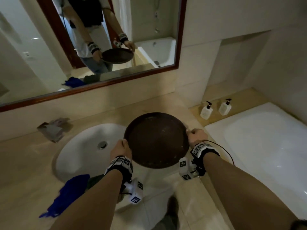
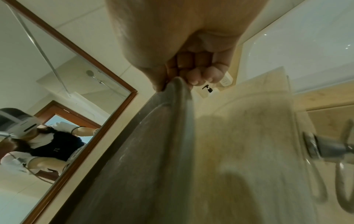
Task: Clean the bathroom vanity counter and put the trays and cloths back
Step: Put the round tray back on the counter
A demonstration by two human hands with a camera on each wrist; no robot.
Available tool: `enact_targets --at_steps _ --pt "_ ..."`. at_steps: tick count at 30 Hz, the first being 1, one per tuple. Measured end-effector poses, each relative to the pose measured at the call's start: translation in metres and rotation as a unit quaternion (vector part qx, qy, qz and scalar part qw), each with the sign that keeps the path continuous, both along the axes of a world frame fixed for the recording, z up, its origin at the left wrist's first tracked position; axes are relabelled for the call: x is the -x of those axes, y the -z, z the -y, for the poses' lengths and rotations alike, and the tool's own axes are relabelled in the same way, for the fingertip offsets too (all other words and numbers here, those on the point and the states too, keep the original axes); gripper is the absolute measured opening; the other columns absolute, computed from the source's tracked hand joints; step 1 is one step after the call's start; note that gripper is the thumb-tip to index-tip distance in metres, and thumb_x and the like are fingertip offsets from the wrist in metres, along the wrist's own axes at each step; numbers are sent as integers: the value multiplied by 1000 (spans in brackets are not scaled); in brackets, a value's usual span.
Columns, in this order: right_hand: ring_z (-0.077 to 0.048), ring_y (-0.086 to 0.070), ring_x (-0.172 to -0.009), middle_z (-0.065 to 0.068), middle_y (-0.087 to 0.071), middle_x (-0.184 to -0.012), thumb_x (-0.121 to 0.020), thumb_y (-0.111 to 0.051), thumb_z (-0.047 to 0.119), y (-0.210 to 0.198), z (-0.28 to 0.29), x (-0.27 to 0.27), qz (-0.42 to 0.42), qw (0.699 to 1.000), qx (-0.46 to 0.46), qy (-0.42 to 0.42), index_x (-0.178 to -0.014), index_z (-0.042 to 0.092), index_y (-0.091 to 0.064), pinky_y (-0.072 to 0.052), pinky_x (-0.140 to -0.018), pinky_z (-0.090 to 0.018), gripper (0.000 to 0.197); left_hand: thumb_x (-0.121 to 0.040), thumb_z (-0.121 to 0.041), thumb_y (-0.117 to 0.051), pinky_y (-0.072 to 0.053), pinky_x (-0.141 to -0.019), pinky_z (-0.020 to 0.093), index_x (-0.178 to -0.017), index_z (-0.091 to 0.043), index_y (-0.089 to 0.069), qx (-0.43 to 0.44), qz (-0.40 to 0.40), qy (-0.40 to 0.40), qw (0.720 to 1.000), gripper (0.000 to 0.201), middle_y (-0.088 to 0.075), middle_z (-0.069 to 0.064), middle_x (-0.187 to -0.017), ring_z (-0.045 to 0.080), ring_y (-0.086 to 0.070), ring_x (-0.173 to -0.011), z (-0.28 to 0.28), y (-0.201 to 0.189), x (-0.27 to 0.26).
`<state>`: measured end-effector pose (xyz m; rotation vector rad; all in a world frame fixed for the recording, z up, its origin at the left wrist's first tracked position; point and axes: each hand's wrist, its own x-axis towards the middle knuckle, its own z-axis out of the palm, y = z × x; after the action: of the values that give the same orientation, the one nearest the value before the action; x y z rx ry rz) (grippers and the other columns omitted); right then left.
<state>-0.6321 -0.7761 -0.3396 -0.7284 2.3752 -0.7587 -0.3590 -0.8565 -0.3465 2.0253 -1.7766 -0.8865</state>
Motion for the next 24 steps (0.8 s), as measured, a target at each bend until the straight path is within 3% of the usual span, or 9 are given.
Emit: enact_targets --at_steps 2,4,7,11,15,19,24 --pt "-29 -54 -81 -13 -58 -86 -95 -48 39 0 14 24 -6 1000 -6 0 -72 16 -55 -38 -71 -29 33 -103 -39 -26 -35 -70 31 -91 -12 -50 4 10 12 1000 38 -45 3 -71 26 -50 -77 22 5 27" --pt "-33 -59 -92 -17 -64 -98 -96 -47 39 -1 29 46 -9 1000 -19 2 -89 11 -65 -42 -76 -31 34 -103 -40 -27 -35 -71 32 -91 -13 -49 9 11 16 1000 37 -47 5 -75 28 -51 -79 44 7 54" --pt "-35 -59 -105 -19 -64 -114 -96 -46 39 -3 52 78 -15 999 -30 16 -111 6 -65 -45 -85 -34 41 -103 -38 -28 -37 -73 32 -92 -12 -53 10 7 9 1000 38 -52 10 -83 30 -55 -85 70 7 92" --pt "-31 -60 -95 -17 -67 -105 -96 -46 38 -7 82 117 -20 1000 -16 2 -98 7 -67 -39 -72 -28 37 -102 -37 -29 -38 -72 32 -96 -8 -58 7 0 6 1000 42 -59 14 -93 31 -56 -87 98 7 131" --pt "-32 -61 -91 -18 -67 -100 -97 -45 38 -4 104 144 -26 999 -32 -22 -85 8 -61 -39 -70 -30 37 -103 -36 -29 -37 -72 32 -107 -7 -59 0 2 1 1000 42 -56 12 -91 26 -51 -83 116 6 154" --pt "-32 -61 -92 -17 -66 -99 -98 -43 39 5 122 161 -38 996 -59 -57 -81 10 -55 -37 -69 -29 36 -104 -32 -30 -32 -70 31 -107 -4 -56 -24 -14 -17 999 39 -48 10 -87 21 -43 -79 128 12 170" --pt "-27 -56 -82 -16 -67 -99 -98 -42 39 16 148 181 -31 992 -82 -88 -89 9 -62 -39 -70 -29 38 -102 -38 -29 -35 -73 33 -99 -8 -58 -33 31 -37 998 42 -49 7 -81 23 -45 -78 142 36 183"
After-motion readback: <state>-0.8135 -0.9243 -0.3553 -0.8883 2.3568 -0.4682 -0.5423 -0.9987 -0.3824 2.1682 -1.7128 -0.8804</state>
